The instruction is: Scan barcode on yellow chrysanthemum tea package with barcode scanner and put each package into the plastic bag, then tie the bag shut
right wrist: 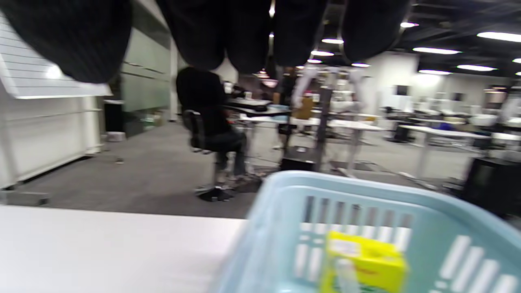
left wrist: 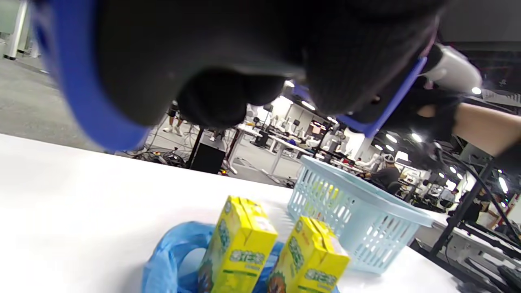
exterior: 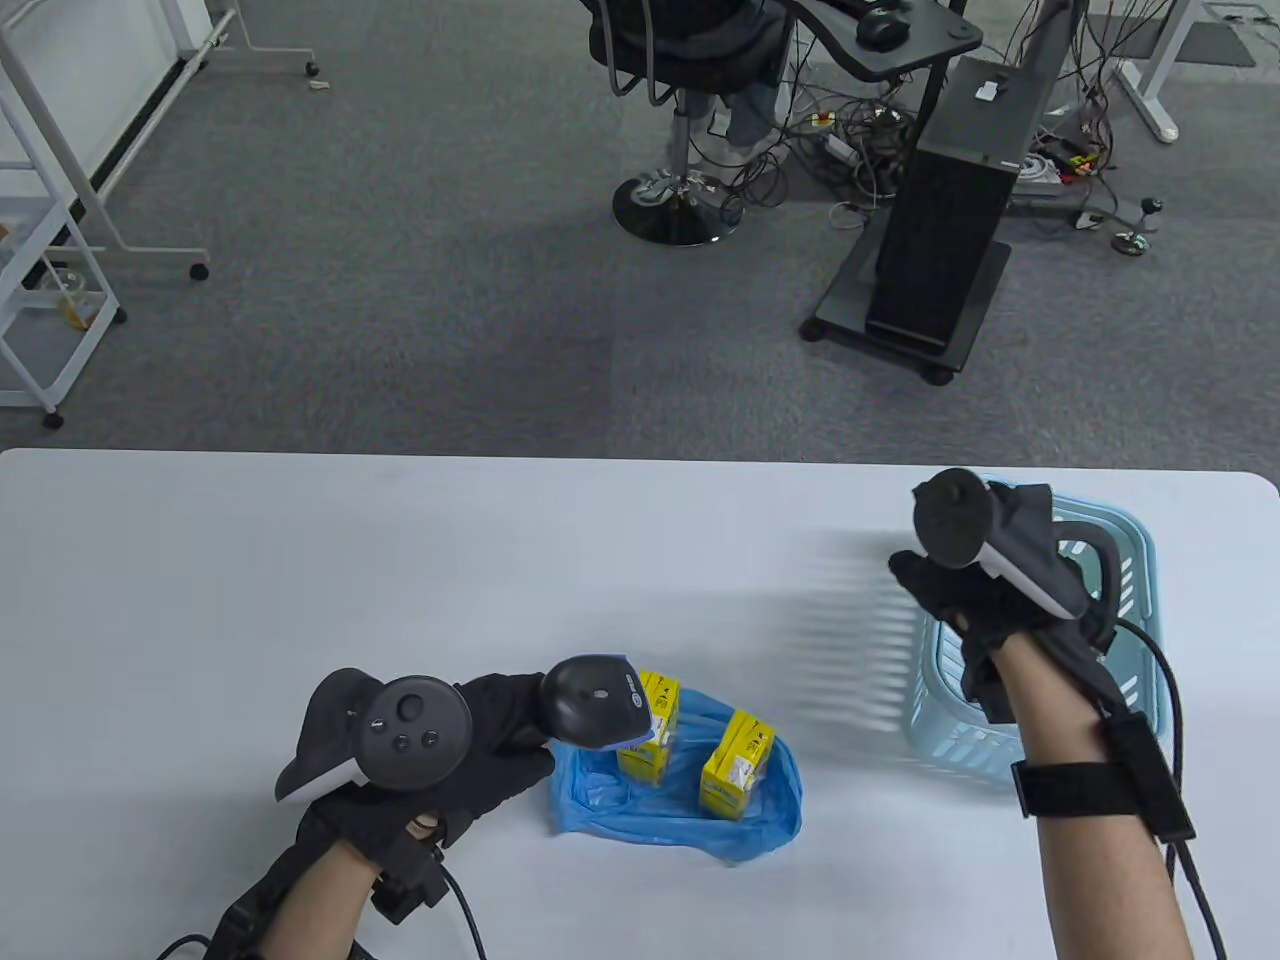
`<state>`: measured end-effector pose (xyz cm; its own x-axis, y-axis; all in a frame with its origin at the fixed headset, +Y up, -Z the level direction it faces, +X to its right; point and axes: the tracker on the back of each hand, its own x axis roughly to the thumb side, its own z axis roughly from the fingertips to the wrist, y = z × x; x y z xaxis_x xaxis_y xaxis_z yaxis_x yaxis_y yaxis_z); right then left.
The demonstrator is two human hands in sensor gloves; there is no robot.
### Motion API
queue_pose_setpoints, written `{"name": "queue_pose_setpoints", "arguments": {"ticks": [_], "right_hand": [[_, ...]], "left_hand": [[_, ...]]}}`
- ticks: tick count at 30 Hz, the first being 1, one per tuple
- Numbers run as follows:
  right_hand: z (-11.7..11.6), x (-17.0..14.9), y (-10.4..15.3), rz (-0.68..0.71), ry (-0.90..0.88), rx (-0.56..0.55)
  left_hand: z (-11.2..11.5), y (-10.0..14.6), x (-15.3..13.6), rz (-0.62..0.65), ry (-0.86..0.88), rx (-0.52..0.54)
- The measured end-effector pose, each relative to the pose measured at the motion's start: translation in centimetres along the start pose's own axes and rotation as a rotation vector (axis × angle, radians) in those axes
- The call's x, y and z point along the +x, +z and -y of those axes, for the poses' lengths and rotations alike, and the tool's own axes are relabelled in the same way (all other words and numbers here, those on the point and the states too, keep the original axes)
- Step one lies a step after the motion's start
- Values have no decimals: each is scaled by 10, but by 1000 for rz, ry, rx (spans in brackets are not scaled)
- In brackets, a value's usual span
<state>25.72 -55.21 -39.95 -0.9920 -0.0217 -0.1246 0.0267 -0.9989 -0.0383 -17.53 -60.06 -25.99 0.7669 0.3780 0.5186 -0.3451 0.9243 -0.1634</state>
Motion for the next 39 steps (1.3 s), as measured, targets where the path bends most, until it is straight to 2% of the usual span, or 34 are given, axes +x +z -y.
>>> {"name": "queue_pose_setpoints", "arguments": {"ticks": [2,7,13,20,23,26,31,39], "right_hand": [[-5,-17,-15,-58,6,-19],[-38,-48,-51,-188,72,45],[-79,-64,-83,-288,120,74],[-116,-63,-95,-312,125,194],[-136,-61,-93,-292,118,322],[-139,-57,-94,-293,141,269],[-142,-71,-94,-289,178,305],[-147,-85,-92,-277,145,266]], "left_hand": [[0,0,4,9,-5,-1],[0,0,6,10,-13,-9],[1,-2,0,-6,-15,-24],[1,-2,-7,-24,-6,-28],[2,-3,-9,-32,-6,-30],[4,-4,-11,-37,-10,-38],[6,-5,-12,-49,-27,-45],[10,-7,-12,-61,-47,-62]]}}
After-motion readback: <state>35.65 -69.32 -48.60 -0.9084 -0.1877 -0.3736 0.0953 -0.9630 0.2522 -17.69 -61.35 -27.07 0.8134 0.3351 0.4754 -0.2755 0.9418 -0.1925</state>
